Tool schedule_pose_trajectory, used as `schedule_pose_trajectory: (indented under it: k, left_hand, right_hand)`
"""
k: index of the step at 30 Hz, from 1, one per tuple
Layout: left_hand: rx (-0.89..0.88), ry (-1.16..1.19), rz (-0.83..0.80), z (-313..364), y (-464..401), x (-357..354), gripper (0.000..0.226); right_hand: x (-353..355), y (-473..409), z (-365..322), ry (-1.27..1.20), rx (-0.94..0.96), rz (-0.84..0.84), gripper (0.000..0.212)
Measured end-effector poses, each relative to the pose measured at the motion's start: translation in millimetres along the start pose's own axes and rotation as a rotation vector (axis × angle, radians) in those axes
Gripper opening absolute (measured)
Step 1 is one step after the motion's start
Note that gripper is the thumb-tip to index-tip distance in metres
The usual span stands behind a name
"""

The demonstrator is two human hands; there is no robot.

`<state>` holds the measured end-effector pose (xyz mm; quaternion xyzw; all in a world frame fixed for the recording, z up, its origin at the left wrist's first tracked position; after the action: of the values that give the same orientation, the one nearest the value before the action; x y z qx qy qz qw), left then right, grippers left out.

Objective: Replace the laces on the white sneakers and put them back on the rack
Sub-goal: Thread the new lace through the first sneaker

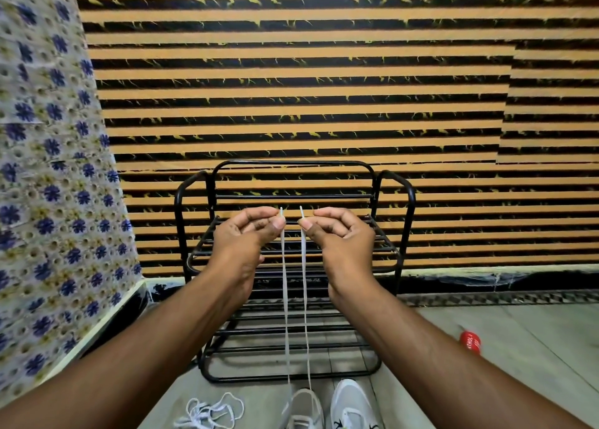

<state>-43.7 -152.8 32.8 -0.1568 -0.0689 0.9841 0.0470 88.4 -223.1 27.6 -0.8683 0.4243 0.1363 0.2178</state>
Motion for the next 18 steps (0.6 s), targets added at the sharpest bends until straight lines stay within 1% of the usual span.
schedule_pose_trajectory:
  k: [5,11,18]
  left_hand:
    - [-0.002,0.015,0.005,-0.4,1.4,0.6,0.033]
    - [-0.007,-0.003,0.018,-2.3,-2.3,3.9,0.026]
    - [-0.004,0.008,0.016,-1.9,-0.3,3.6,0.026]
  right_hand:
    - [-0.6,1.9,0.9,-0.013,-0.026,0.011,0.022]
    - [-1.0,3.6,2.0,-0.014,-0.041,0.012,0.022]
    - [-2.1,5.8,1.9,-0.018,-0.044,0.004,0.02]
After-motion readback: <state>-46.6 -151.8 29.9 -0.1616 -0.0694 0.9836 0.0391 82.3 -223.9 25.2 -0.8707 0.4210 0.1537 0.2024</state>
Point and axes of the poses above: each hand's wrist, its own y-axis away from the middle knuckle, its own x-axis out of the back of the hand, z = x × y, the point moved 3 cm from there along -y, towards the middle knuckle, and after that the axes turned 12 degrees about z, right-handed, at the moved point
